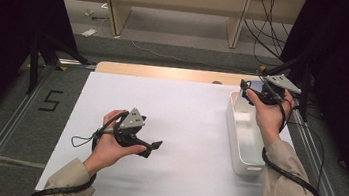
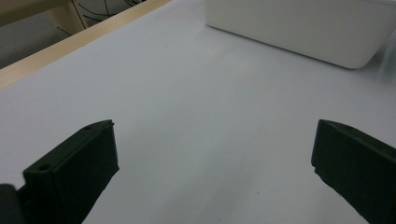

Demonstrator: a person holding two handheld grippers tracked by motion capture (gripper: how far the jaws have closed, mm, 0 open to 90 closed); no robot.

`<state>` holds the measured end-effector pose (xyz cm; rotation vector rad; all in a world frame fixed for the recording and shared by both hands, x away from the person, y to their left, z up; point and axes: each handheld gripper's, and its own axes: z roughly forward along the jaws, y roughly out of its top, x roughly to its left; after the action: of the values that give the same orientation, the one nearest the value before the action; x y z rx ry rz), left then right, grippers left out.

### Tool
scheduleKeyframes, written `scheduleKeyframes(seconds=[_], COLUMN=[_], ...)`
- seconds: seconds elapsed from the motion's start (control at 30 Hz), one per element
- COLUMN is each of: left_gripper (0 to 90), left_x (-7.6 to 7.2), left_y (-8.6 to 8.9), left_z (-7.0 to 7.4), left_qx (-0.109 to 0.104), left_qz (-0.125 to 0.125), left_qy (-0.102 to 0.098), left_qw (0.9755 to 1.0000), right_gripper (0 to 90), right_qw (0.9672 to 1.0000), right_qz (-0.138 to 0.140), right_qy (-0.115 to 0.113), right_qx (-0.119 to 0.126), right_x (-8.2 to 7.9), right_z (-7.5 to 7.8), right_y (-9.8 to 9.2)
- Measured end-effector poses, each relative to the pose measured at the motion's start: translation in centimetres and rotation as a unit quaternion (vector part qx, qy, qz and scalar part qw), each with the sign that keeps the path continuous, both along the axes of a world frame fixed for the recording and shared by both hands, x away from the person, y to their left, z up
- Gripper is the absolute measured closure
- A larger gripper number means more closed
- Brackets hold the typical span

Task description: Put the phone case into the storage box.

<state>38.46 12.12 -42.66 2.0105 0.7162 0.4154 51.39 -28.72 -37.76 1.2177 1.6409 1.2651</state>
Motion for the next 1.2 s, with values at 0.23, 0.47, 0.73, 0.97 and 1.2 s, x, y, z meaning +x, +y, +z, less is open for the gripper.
scheduleKeyframes(seconds=[0.23, 0.47, 0.73, 0.97, 1.2], left_gripper=[0.1, 0.1, 0.2, 0.2, 0.2], left_x=[0.01, 0.01, 0.01, 0.03, 0.02], left_y=[0.00, -0.02, -0.02, -0.04, -0.03], left_z=[-0.01, -0.02, -0.02, -0.03, -0.04], left_qx=[0.000, 0.000, 0.000, -0.001, -0.001], left_qz=[0.000, -0.001, -0.001, -0.001, -0.001], left_qy=[0.000, 0.000, 0.000, 0.000, 0.001], left_qw=[1.0000, 1.0000, 1.0000, 1.0000, 1.0000], right_gripper=[18.6, 18.6, 18.6, 18.6, 18.6], right_qw=[1.0000, 1.0000, 1.0000, 1.0000, 1.0000], right_qz=[0.000, 0.000, 0.000, 0.000, 0.000], right_qy=[0.000, 0.001, 0.002, 0.002, 0.003], right_qx=[-0.002, -0.004, -0.006, -0.007, -0.007], right_x=[0.14, 0.29, 0.48, 0.65, 0.79], right_z=[-0.07, -0.09, -0.19, -0.28, -0.36], right_y=[0.05, 0.13, 0.21, 0.25, 0.35])
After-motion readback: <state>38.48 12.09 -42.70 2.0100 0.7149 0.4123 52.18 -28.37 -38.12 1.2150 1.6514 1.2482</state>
